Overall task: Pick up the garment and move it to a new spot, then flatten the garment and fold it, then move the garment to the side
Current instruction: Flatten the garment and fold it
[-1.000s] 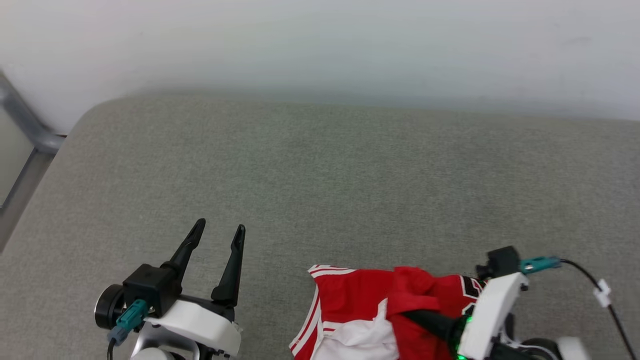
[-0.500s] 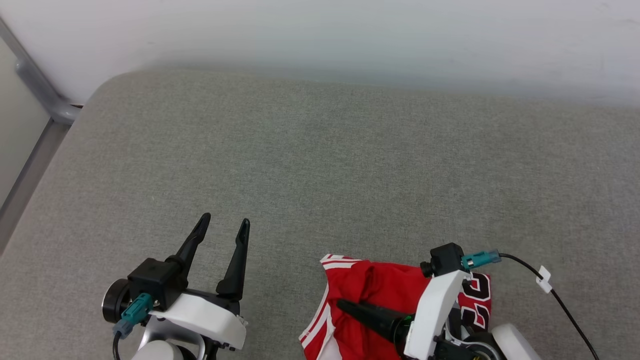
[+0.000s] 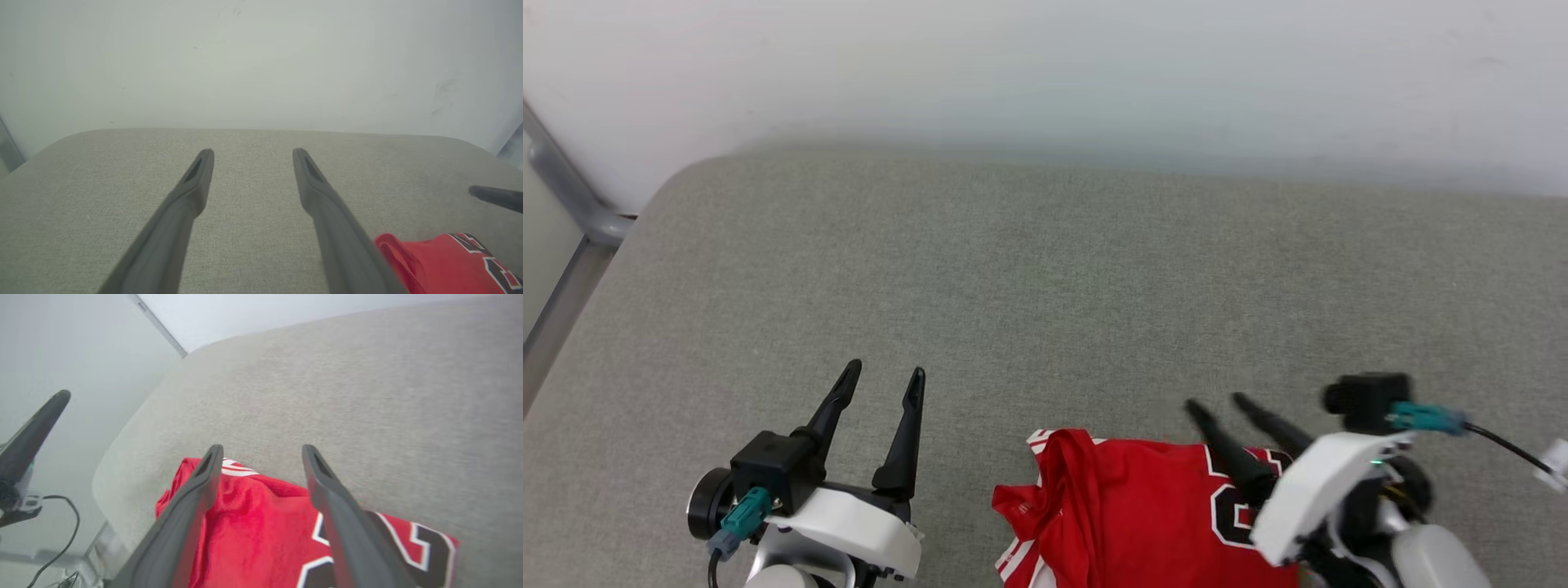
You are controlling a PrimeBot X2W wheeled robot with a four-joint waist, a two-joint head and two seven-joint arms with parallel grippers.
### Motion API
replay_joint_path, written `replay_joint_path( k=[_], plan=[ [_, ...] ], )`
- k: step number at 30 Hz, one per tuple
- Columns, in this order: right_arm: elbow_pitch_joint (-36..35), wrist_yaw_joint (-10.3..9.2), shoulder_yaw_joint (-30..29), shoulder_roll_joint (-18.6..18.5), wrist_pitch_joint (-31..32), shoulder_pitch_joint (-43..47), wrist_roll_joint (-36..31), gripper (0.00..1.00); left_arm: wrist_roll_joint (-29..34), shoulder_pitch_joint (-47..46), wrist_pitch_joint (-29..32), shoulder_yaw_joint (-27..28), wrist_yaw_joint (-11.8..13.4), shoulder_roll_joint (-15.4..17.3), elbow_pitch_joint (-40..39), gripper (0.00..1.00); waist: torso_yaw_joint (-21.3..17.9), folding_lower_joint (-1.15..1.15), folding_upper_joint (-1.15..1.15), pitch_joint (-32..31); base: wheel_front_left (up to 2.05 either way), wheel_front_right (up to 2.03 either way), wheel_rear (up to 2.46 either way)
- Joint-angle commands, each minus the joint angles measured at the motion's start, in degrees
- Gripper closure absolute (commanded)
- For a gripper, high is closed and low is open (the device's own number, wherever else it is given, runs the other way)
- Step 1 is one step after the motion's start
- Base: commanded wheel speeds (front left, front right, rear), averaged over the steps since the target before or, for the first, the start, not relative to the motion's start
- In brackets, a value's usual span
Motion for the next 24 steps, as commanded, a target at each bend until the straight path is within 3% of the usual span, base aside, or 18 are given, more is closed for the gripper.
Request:
replay_joint_path(
  k=[1,5,13,19,24],
  plan=[
    [-0.3,-0.03,-1.4,0.4,-1.2,1.3,-1.0,0.0,0.2,0.7,-0.2,0.1,0.2,0.0,0.1,0.0,-0.5,0.0,0.0,-0.7,0.0,0.0,0.0],
    [-2.4,-0.03,-9.7,1.6,-5.3,3.8,-10.4,0.0,0.6,1.5,-0.2,0.6,1.2,0.2,-0.1,0.0,-1.5,0.0,0.0,-2.0,0.0,0.0,0.0],
    [-7.2,-0.03,-18.5,2.6,-11.7,9.1,-20.1,0.0,1.2,3.9,-0.4,2.0,2.7,0.8,0.1,0.0,-3.9,0.0,0.0,-4.2,0.0,0.0,0.0],
    [-10.4,-0.03,-19.3,2.7,-17.5,11.8,-25.0,0.0,2.4,6.0,-0.5,3.3,3.2,0.2,-0.4,0.0,-5.2,0.0,0.0,-5.7,0.0,0.0,0.0],
    [-12.3,-0.03,-19.2,2.8,-18.6,14.0,-26.1,0.0,3.5,8.1,-0.5,4.5,3.3,-0.8,-1.0,0.0,-5.5,0.0,0.0,-6.4,0.0,0.0,0.0]
  ],
)
